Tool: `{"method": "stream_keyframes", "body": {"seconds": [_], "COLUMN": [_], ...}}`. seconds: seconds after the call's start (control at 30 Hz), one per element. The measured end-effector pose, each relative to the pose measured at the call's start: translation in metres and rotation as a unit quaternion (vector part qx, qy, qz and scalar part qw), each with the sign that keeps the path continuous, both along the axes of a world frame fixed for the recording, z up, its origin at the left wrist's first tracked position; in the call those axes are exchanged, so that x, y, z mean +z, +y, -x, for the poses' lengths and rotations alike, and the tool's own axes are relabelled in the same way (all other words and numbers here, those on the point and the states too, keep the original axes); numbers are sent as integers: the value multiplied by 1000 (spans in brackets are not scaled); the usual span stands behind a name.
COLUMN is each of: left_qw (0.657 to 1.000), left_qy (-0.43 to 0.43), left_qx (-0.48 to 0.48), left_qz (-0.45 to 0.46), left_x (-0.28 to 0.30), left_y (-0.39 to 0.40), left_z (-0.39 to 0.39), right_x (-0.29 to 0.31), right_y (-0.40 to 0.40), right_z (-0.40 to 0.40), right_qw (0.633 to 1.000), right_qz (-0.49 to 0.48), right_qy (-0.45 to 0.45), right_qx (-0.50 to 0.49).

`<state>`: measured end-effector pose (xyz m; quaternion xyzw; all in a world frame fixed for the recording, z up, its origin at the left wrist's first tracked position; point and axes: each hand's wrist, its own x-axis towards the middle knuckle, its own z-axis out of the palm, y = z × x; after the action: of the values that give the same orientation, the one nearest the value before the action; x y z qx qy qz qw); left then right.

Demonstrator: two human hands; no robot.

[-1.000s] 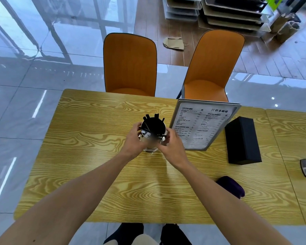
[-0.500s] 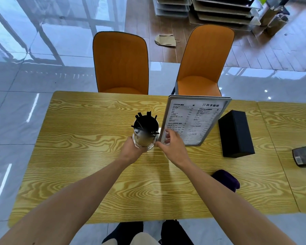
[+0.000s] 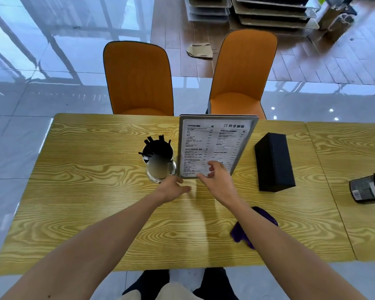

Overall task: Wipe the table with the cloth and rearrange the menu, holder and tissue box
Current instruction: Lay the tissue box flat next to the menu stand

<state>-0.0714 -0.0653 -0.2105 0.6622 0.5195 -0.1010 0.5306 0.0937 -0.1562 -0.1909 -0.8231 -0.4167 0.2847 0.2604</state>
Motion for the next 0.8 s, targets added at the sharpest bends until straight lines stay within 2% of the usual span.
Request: {"method": "stream_keyframes", "body": {"seconds": [0.17, 0.3, 0.53, 0.67, 0.73, 0.8], "left_qw": [999, 997, 991, 990, 990, 990], "left_qy": [-36, -72, -127, -134, -132, -133], "left_qx": [-7, -25, -12, 10, 22, 44], "left_qz": [-21, -32, -42, -49, -45, -28], "left_x": [11, 30, 36, 30, 26, 23], "left_y": [-21, -37, -68, -81, -87, -92], "left_z": [-50, -101, -190, -219, -229, -237], "right_x": [1, 12, 17, 1, -4, -1], "right_y": [-22, -37, -47, -49, -52, -55], "right_z": [-42, -87, -182, -231, -246, -255], "right_qw": [1000, 999, 984, 972, 960, 932], "right_qz": [-1, -24, -21, 109, 118, 103], "right_qy": [7, -41, -122, -45, 70, 207], "right_qx": [-7, -20, -128, -201, -244, -280]}}
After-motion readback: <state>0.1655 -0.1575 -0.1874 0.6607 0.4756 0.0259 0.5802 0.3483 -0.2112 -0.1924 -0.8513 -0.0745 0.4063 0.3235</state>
